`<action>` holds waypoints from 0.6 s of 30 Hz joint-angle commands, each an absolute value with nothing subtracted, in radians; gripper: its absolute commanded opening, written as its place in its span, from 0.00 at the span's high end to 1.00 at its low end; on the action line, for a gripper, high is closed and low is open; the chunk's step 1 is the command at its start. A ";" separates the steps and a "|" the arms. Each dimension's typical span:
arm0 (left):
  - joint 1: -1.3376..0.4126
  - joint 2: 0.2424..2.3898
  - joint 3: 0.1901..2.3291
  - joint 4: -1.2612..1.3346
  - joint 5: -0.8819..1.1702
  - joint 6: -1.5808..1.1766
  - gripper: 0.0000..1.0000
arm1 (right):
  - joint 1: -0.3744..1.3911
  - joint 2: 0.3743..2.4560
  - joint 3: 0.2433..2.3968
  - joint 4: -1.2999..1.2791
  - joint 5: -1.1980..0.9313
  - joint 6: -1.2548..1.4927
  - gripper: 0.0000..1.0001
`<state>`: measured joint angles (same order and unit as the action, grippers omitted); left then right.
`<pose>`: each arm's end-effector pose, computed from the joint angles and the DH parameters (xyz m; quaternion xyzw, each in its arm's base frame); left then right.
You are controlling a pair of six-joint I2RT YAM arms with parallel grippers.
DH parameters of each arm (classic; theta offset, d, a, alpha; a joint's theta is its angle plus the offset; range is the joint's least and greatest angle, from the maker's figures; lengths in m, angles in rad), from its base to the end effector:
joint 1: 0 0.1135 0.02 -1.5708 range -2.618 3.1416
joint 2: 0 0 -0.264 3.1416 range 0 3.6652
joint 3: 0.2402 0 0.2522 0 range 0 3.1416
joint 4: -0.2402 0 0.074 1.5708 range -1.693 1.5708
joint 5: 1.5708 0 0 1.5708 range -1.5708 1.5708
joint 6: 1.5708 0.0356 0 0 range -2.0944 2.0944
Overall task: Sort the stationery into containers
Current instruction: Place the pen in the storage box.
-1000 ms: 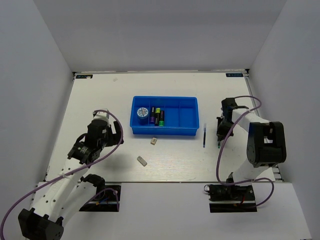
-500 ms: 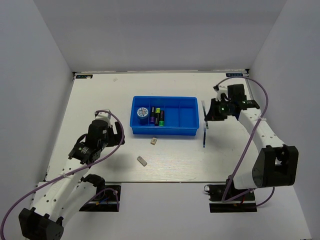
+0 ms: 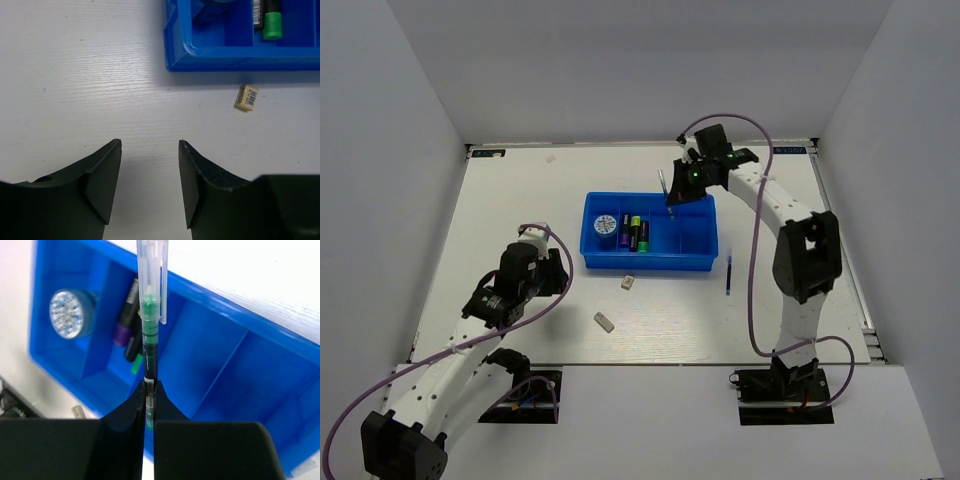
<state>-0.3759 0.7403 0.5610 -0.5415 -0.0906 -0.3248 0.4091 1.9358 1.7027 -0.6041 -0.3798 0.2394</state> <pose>0.1491 -0.0554 0.2347 0.0046 0.9103 -0.1026 0.4010 0.3967 0.1864 0.2824 -0.1451 0.9077 0.2792 0.2777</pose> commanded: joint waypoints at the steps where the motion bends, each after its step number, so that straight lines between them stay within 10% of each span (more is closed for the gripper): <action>1: -0.374 0.719 0.551 -0.492 -0.054 -0.308 0.40 | 0.436 1.986 1.811 -0.701 -0.250 0.310 1.00; 9: -0.374 0.721 0.554 -0.491 -0.049 -0.307 0.37 | 0.485 1.980 1.721 -0.726 -0.184 0.318 1.00; 18: -0.373 0.707 0.552 -0.489 -0.044 -0.307 0.35 | 0.535 1.937 1.655 -0.719 -0.166 0.276 0.55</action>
